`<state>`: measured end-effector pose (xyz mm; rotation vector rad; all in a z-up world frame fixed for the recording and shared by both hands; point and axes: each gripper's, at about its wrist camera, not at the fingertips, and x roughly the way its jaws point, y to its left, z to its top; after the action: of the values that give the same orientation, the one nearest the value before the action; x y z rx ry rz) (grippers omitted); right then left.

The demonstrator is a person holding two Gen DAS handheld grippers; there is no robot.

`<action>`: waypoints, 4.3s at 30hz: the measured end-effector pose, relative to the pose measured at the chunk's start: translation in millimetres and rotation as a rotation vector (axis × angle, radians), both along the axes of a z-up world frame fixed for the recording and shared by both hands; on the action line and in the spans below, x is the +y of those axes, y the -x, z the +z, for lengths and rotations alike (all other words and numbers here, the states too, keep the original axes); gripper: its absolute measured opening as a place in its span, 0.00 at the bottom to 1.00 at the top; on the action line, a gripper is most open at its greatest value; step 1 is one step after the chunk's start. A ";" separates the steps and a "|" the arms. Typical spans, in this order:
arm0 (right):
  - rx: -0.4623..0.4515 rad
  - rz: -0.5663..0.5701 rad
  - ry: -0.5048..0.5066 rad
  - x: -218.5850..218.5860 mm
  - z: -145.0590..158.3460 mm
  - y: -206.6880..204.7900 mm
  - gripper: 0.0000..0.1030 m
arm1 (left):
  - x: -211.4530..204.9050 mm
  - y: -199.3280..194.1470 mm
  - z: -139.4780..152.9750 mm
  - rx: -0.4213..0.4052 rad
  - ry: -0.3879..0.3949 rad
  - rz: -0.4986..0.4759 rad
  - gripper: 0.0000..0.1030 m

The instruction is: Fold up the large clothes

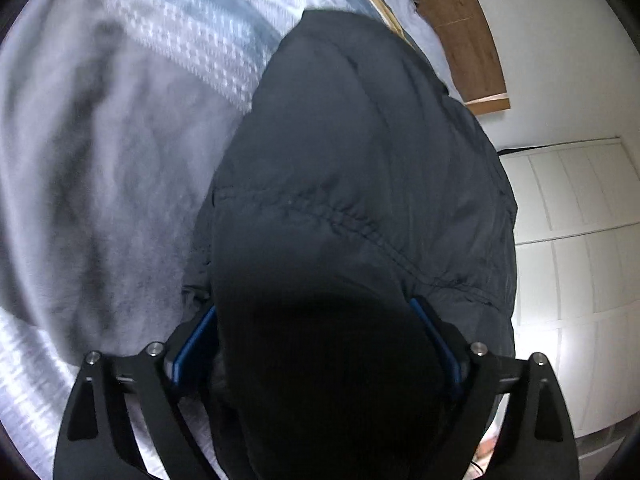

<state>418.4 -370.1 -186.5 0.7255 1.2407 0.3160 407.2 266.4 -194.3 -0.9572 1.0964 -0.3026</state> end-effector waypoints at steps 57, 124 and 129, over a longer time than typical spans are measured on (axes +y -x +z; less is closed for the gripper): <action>-0.269 0.170 -0.141 72.0 97.3 130.1 0.26 | -67.8 115.8 107.3 -0.235 -0.068 -0.112 0.25; -0.299 -0.040 0.744 75.5 141.0 56.7 0.97 | -116.0 31.8 157.2 -0.130 -0.767 0.032 0.57; -0.392 0.074 0.633 124.9 160.8 115.6 0.97 | -151.3 79.2 158.6 -0.149 -0.744 -0.015 0.57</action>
<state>302.8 -245.2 -25.7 0.0634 0.9148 0.1021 328.0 115.1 -35.7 -0.2581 0.9665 0.0333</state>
